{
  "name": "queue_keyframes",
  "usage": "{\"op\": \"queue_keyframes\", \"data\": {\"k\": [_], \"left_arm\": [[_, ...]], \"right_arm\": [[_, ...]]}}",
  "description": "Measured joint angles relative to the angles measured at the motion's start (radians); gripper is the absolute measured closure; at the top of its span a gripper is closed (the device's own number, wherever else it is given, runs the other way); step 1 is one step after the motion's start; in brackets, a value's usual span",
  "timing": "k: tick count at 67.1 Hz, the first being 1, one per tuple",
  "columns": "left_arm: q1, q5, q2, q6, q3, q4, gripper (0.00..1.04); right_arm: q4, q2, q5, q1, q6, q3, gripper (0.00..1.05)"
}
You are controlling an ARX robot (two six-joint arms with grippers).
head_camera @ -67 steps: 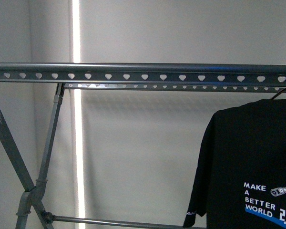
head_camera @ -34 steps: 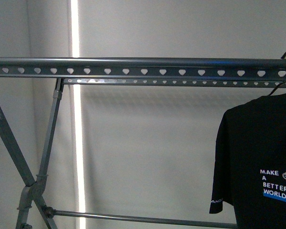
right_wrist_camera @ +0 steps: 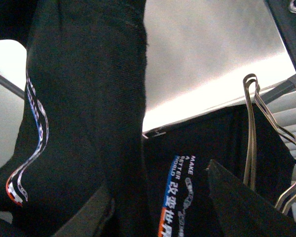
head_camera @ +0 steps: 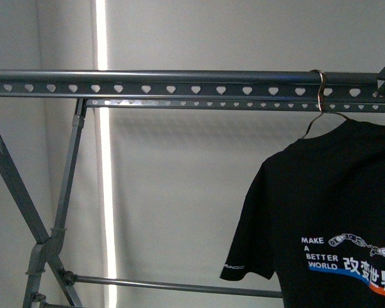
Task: Hang clothes on hanger
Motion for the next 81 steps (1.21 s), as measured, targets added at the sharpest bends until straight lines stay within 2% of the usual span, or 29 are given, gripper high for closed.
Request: {"op": "queue_keyframes", "data": {"k": [10,19,31,41,50,54,60,65,69,71,74,81], "left_arm": [[0.000,0.002,-0.069,0.000,0.000,-0.062,1.01],[0.000,0.002,-0.119,0.000,0.000,-0.114,1.01],[0.000,0.001,-0.179,0.000,0.000,-0.171,1.01],[0.000,0.002,-0.222,0.000,0.000,-0.215,1.01],[0.000,0.002,-0.250,0.000,0.000,-0.245,1.01],[0.000,0.002,-0.321,0.000,0.000,-0.340,1.01],[0.000,0.002,-0.412,0.000,0.000,-0.414,1.01],[0.000,0.002,-0.417,0.000,0.000,-0.418,1.01],[0.000,0.001,-0.417,0.000,0.000,-0.419,1.01],[0.000,0.001,-0.418,0.000,0.000,-0.419,1.01],[0.000,0.001,-0.418,0.000,0.000,-0.419,1.01],[0.000,0.002,-0.419,0.000,0.000,-0.419,1.01]], "right_arm": [[0.129,-0.118,-0.148,-0.020,0.150,-0.137,0.29],[0.284,-0.312,-0.290,-0.048,0.359,-0.314,0.06],[0.388,-0.585,-0.463,-0.078,0.618,-0.573,0.07],[0.479,-0.694,-0.546,-0.123,0.771,-0.790,0.07],[0.661,-0.830,-0.522,-0.203,0.954,-0.995,0.07],[0.726,-0.916,-0.499,-0.222,1.019,-1.080,0.07],[0.756,-1.064,-0.426,-0.198,1.073,-1.223,0.07],[0.713,-1.215,-0.335,-0.125,1.082,-1.332,0.08],[0.483,-1.357,-0.165,0.002,1.003,-1.345,0.20],[0.399,-1.404,-0.121,0.048,0.972,-1.353,0.25],[0.314,-1.457,-0.105,0.093,0.926,-1.369,0.34],[0.289,-1.487,-0.082,0.108,0.882,-1.404,0.53]]}}
